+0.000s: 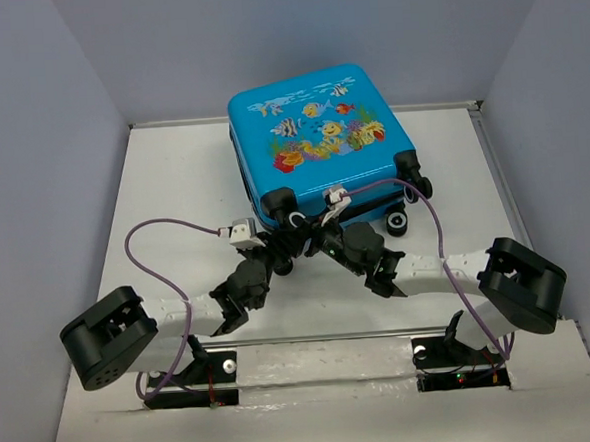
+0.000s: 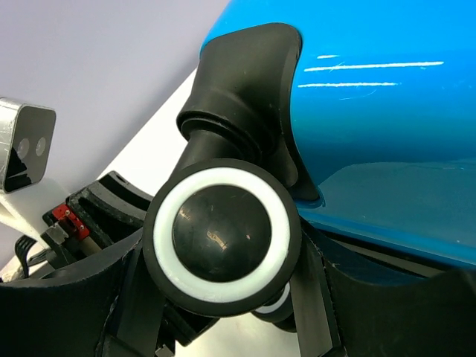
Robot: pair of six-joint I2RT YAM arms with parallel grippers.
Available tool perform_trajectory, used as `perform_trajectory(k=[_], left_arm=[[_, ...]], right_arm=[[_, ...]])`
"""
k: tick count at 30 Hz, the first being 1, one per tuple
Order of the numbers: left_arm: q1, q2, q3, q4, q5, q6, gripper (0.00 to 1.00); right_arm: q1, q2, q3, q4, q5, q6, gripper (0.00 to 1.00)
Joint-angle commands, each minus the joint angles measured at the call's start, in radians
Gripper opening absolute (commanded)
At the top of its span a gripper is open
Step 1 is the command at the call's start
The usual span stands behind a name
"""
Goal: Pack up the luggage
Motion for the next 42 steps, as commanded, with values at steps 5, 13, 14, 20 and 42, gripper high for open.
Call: perform_trajectory(k=[5, 13, 14, 20, 42], left_arm=[[-0.007, 0.059, 0.099, 0.147, -0.048, 0.082, 0.19], [-0.005, -0.019, 0.068, 0.017, -0.090, 0.099, 0.06], [-0.005, -0.036, 0.061, 0.000, -0.094, 0.103, 0.06], [0.030, -0.229, -0.019, -0.184, -0.120, 0.111, 0.06], [-0.093, -0.136, 0.011, -0.133, 0.359, 0.113, 0.46]], right_arm=[[0.018, -0.049, 0.041, 0.090, -0.047, 0.031, 0.07], [0.018, -0.104, 0.010, 0.061, -0.001, -0.004, 0.07], [0.018, -0.112, 0.006, 0.058, 0.005, -0.010, 0.07], [0.018, -0.188, -0.047, 0.031, 0.053, -0.048, 0.07], [0.018, -0.282, -0.027, -0.141, 0.053, -0.091, 0.07]])
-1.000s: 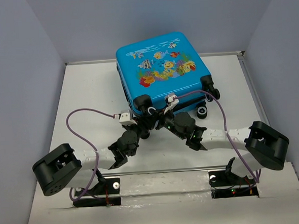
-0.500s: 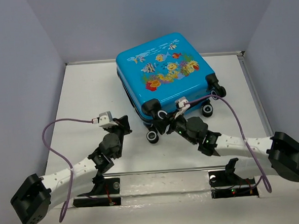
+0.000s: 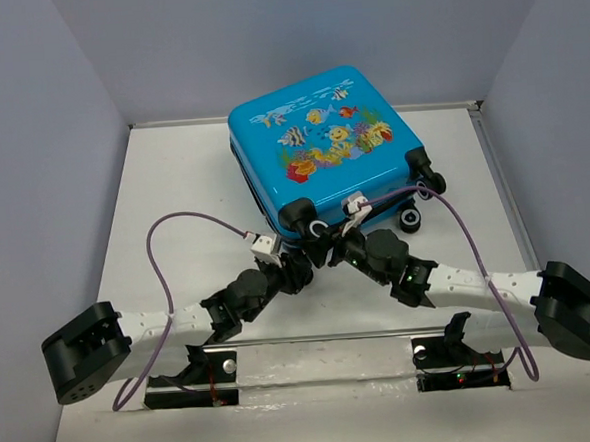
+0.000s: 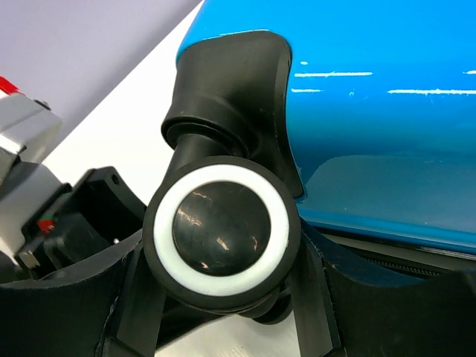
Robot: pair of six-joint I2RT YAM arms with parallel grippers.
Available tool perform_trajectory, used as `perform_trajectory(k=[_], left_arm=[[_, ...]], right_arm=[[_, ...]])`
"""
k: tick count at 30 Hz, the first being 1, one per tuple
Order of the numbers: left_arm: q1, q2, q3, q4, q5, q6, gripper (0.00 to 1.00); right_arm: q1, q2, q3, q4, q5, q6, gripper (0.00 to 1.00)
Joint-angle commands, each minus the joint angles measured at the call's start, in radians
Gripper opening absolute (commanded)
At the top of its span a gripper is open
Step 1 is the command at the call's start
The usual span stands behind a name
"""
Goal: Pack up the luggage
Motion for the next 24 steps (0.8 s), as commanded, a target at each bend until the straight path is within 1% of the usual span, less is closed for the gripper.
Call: perform_trajectory(k=[1, 2, 4, 7, 11, 14, 15, 19, 24], left_arm=[[-0.015, 0.037, 0.045, 0.127, 0.013, 0.021, 0.49], [-0.015, 0.048, 0.045, 0.138, 0.001, 0.020, 0.54], [-0.016, 0.062, 0.058, 0.153, -0.012, 0.023, 0.59], [-0.016, 0.105, 0.093, 0.155, -0.044, 0.036, 0.60], [-0.016, 0.132, 0.104, 0.158, -0.215, -0.005, 0.57], [-0.015, 0.139, 0.110, 0.173, -0.269, -0.013, 0.53], [-0.015, 0.148, 0.113, 0.179, -0.292, -0.007, 0.49], [-0.024, 0.180, 0.153, 0.179, -0.306, 0.026, 0.45], [-0.068, 0.175, 0.136, 0.143, -0.337, 0.033, 0.42]], right_arm=[[0.012, 0.016, 0.101, 0.111, -0.015, 0.002, 0.07], [0.012, 0.019, 0.102, 0.113, -0.020, 0.003, 0.07], [0.012, 0.029, 0.102, 0.121, -0.027, 0.005, 0.07], [0.012, 0.040, 0.104, 0.130, -0.036, 0.009, 0.07], [0.012, 0.042, 0.099, 0.142, -0.052, 0.016, 0.07], [0.012, 0.040, 0.098, 0.144, -0.069, 0.020, 0.07], [0.012, 0.042, 0.098, 0.145, -0.070, 0.022, 0.07], [0.012, 0.048, 0.101, 0.148, -0.076, 0.028, 0.07], [0.012, 0.055, 0.105, 0.145, -0.078, 0.025, 0.07]])
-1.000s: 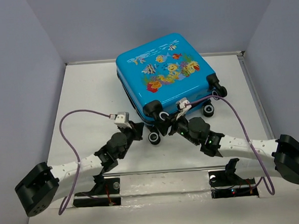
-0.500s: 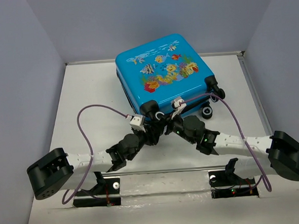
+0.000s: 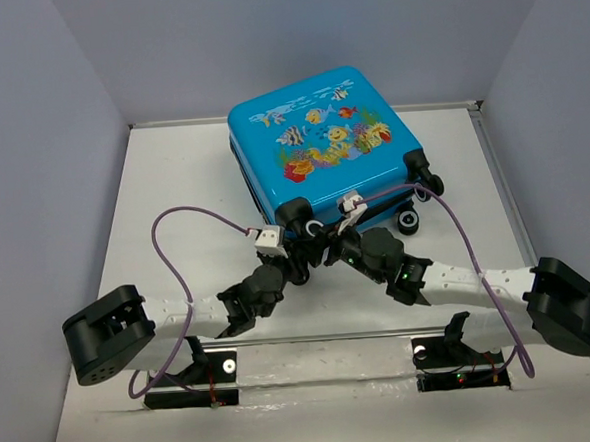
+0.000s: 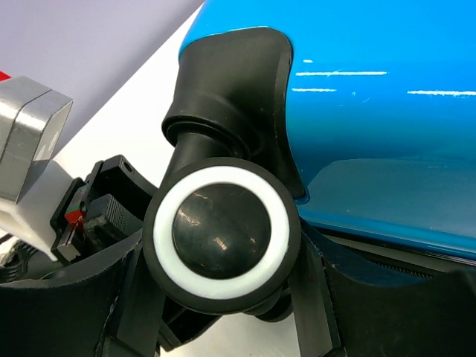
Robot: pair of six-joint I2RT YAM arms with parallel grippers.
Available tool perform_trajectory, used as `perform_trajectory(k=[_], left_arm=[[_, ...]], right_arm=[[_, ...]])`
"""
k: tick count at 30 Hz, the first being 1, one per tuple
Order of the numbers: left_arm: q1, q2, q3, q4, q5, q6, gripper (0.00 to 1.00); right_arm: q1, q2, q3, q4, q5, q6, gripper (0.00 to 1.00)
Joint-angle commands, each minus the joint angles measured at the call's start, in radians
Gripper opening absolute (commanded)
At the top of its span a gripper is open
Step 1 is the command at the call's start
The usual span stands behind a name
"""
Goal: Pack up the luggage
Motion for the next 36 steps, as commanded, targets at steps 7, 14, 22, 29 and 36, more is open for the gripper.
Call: perform_trajectory(k=[7, 14, 22, 29, 36], left_arm=[[-0.024, -0.068, -0.009, -0.006, -0.097, -0.003, 0.63], [-0.024, -0.105, -0.020, -0.019, -0.117, 0.001, 0.70], [-0.023, 0.006, 0.040, 0.101, -0.126, 0.056, 0.57], [-0.024, 0.056, 0.091, 0.196, -0.270, 0.064, 0.52], [-0.023, 0.061, 0.100, 0.339, -0.370, 0.101, 0.54]], right_arm=[[0.010, -0.001, 0.073, 0.135, -0.029, 0.009, 0.07], [0.010, 0.004, 0.078, 0.138, -0.036, 0.011, 0.07], [0.010, 0.011, 0.076, 0.152, -0.061, 0.031, 0.07], [0.010, 0.025, 0.064, 0.173, -0.101, 0.047, 0.07], [0.044, 0.045, 0.046, 0.205, -0.104, 0.055, 0.07]])
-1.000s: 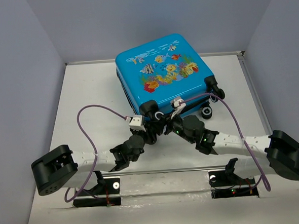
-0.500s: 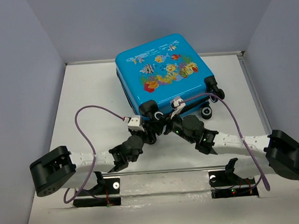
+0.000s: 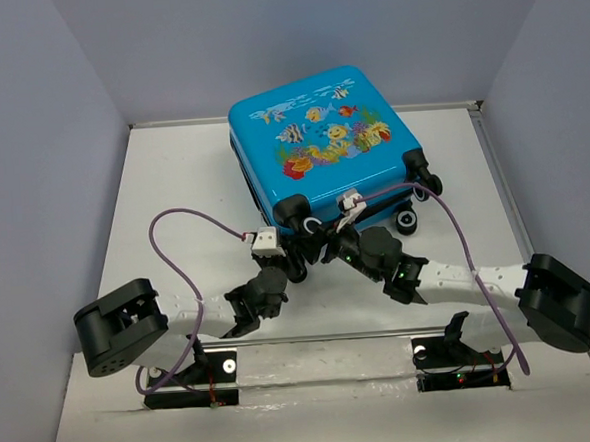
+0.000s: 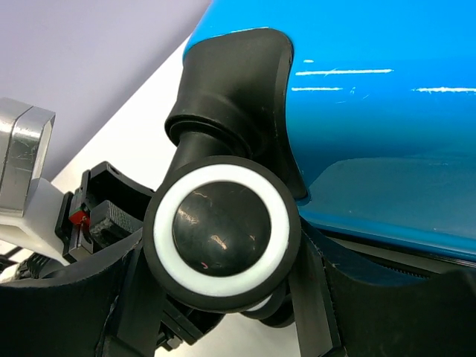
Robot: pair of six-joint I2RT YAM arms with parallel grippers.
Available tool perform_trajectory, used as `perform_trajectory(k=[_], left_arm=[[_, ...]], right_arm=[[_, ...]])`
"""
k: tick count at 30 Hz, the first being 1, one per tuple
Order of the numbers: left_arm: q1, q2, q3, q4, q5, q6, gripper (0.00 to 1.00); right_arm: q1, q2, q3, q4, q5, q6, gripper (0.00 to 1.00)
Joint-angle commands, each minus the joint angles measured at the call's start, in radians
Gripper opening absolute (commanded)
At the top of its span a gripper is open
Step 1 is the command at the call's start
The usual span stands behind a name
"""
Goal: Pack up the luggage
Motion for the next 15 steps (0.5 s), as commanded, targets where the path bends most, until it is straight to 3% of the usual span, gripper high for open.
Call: perform_trajectory(k=[1, 4, 6, 12, 15], left_arm=[[0.002, -0.007, 0.091, 0.302, -0.125, 0.067, 0.54], [0.003, 0.011, 0.114, 0.342, -0.106, 0.092, 0.53], [0.000, 0.027, 0.125, 0.351, -0.100, 0.095, 0.47], [0.003, 0.033, 0.152, 0.334, -0.163, 0.115, 0.06], [0.003, 0.016, 0.157, 0.282, -0.166, 0.146, 0.06]], right_arm=[[0.046, 0.016, 0.040, 0.154, -0.098, 0.033, 0.07], [0.057, 0.022, 0.040, 0.159, -0.097, 0.036, 0.07], [0.057, 0.022, 0.042, 0.160, -0.100, 0.036, 0.07], [0.066, 0.004, 0.020, 0.165, -0.091, 0.030, 0.07], [0.066, -0.030, -0.004, 0.160, -0.057, 0.021, 0.07]])
